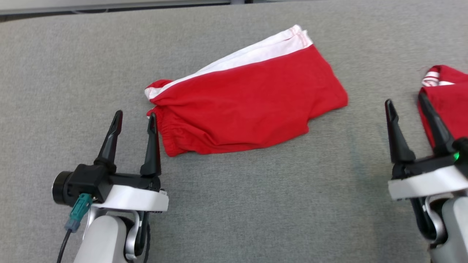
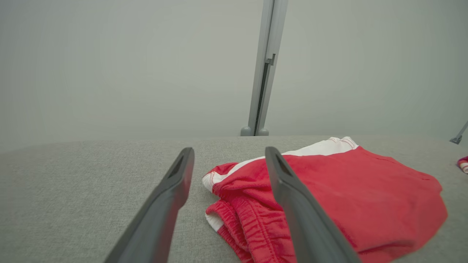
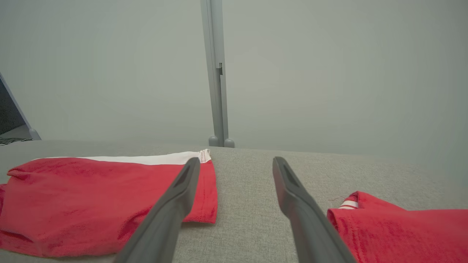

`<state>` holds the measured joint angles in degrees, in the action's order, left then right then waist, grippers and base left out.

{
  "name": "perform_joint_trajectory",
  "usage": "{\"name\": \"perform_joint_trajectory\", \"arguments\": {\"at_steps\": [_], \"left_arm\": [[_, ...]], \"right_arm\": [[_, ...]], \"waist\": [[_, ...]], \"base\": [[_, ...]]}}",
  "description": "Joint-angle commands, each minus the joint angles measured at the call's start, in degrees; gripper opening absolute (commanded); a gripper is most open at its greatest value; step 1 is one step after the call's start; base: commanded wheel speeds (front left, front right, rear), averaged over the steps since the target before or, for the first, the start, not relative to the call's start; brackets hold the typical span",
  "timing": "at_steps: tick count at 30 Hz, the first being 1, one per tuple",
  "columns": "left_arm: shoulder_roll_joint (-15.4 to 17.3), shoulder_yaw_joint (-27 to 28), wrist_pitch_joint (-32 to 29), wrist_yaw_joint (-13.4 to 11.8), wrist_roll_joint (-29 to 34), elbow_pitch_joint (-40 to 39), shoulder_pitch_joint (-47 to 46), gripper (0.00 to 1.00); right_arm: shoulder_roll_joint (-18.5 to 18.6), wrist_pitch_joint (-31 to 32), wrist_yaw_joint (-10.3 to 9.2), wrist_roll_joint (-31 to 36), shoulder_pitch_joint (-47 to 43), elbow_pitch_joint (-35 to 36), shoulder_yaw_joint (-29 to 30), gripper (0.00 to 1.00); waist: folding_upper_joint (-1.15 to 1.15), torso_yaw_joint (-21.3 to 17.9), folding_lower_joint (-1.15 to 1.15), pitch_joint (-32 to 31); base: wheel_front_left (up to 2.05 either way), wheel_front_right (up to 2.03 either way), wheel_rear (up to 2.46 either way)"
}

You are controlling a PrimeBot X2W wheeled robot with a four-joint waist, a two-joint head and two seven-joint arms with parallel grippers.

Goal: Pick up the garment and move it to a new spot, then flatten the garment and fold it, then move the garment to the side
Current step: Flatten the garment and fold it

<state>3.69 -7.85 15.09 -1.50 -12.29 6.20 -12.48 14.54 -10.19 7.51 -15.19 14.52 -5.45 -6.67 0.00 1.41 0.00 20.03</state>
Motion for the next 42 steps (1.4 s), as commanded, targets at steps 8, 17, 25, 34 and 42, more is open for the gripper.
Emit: {"name": "perform_joint_trajectory", "arguments": {"at_steps": [8,17,25,34,42], "left_arm": [[-0.6,-2.8,0.1,-0.1,-1.1,-0.8,-4.1,1.00],[-0.7,-4.7,0.1,-1.6,-3.2,-1.2,-5.6,1.00],[-0.7,-4.2,0.1,-2.1,-2.8,-1.2,-5.7,1.00],[-0.7,-2.6,0.1,-1.5,-1.5,-0.5,-3.1,1.00],[-0.5,-1.3,0.1,-0.4,0.0,0.4,-1.3,1.00]], "right_arm": [[3.9,12.2,-0.04,-2.1,10.3,-6.8,-3.5,1.00],[5.3,23.0,-0.03,-5.2,15.0,-13.0,-7.1,1.00],[5.5,25.0,-0.04,-5.3,14.9,-11.3,-8.6,0.00],[1.6,21.3,-0.04,-5.3,5.3,-4.6,-5.6,0.00],[-2.6,18.9,-0.04,-5.8,-6.5,0.6,-0.1,0.00]], "waist": [[0.00,6.2,0.00,7.0],[0.00,8.4,0.00,8.9],[0.00,7.4,0.00,8.1],[0.00,3.7,0.00,5.2],[0.00,1.4,0.00,2.5]], "base": [[0.00,0.00,0.00],[0.00,0.00,0.00],[0.00,0.00,0.00],[0.00,0.00,0.00],[0.00,0.00,0.00]]}}
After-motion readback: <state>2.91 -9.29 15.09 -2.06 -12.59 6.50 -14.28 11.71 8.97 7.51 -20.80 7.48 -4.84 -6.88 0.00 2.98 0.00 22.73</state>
